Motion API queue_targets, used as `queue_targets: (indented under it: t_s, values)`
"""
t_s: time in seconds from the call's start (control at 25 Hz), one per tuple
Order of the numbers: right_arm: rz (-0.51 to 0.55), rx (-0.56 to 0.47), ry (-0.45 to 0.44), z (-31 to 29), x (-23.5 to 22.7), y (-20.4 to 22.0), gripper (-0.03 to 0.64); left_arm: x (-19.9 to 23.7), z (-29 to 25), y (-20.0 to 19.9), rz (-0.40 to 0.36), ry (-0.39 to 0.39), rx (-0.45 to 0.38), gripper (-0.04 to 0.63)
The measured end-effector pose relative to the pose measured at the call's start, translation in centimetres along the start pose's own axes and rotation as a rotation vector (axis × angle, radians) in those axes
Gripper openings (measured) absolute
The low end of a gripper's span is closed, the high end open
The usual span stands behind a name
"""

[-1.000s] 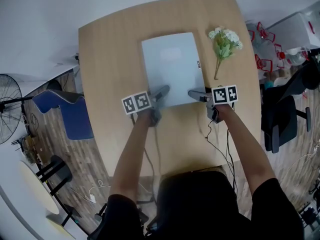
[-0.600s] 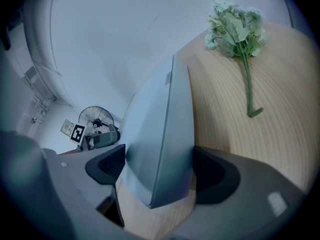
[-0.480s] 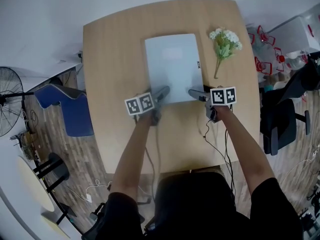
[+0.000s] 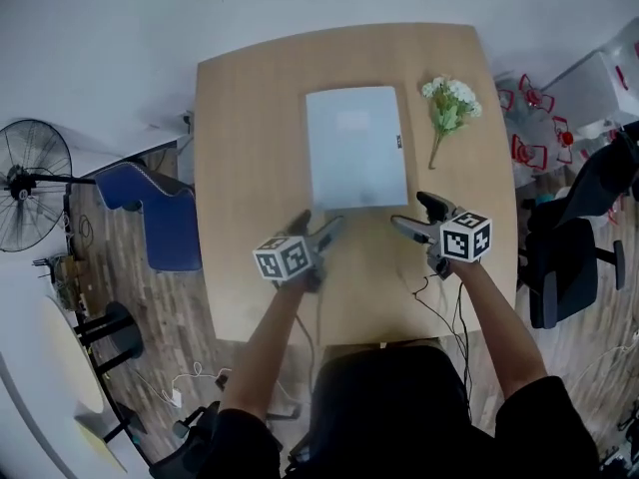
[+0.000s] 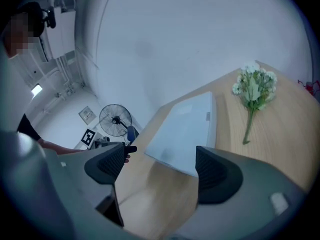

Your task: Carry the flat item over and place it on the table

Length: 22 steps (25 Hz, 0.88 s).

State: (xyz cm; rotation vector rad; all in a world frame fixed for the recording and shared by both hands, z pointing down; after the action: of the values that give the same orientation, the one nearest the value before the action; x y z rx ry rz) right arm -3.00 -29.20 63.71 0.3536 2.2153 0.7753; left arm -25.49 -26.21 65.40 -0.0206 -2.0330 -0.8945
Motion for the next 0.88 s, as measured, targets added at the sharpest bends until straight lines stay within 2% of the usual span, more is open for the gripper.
queue_targets:
  t_s: [0.16, 0.28, 0.32, 0.36, 0.44, 0.52, 0.56, 0.6, 0.68, 0.8, 0.88]
  values:
    - [-0.033, -0.114, -0.044, 6.0, 2.8, 0.3, 0.408, -7.6, 2.2, 0.6, -0.121, -0.01, -0.114, 0.468]
    - [-0.089, -0.209, -0.034, 10.3, 4.6, 0.1, 0.389, -12.7, 4.2, 1.4, -0.201, -0.027, -0.181, 0.443]
    - [-0.085, -0.24, -0.02, 11.5, 4.9, 0.2, 0.372, -14.3, 4.6, 1.7, -0.222, -0.032, -0.199, 0.432]
    - [-0.067, -0.264, -0.002, 12.5, 5.2, 0.6, 0.329, -15.5, 5.0, 2.1, -0.239, -0.037, -0.214, 0.415]
    - [-0.002, -0.283, 0.041, 13.7, 5.9, 2.0, 0.251, -17.1, 5.9, 3.0, -0.25, -0.049, -0.235, 0.354]
    - [0.056, -0.289, 0.078, 14.5, 7.1, 3.6, 0.235, -17.7, 7.4, 3.4, -0.24, -0.066, -0.259, 0.256]
    - [0.073, -0.298, 0.09, 14.8, 7.7, 4.1, 0.219, -17.8, 8.2, 3.4, -0.246, -0.076, -0.273, 0.237]
    - [0.088, -0.311, 0.098, 15.2, 8.5, 4.5, 0.193, -17.9, 8.9, 3.4, -0.262, -0.086, -0.284, 0.205]
    - [0.118, -0.338, 0.117, 15.6, 10.0, 4.9, 0.081, -17.8, 10.4, 3.2, -0.306, -0.103, -0.294, 0.12]
    - [0.137, -0.373, 0.185, 16.2, 12.6, 4.9, 0.047, -17.9, 13.2, 2.0, -0.375, -0.112, -0.317, 0.001]
    - [0.113, -0.4, 0.237, 16.6, 14.2, 4.2, 0.005, -18.0, 15.3, 0.7, -0.416, -0.103, -0.342, 0.0]
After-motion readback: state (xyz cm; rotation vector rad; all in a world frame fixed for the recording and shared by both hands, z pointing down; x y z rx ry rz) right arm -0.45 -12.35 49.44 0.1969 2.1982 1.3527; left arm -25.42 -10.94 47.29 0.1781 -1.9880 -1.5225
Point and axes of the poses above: the fingertips, and each gripper's own axes: z backward along the fingers, x to its left, y out of its underside, the point moved 4 cm from there along z, backward along the fingers, and after that the axes turned 12 degrees about y, right-handed, at the moved point
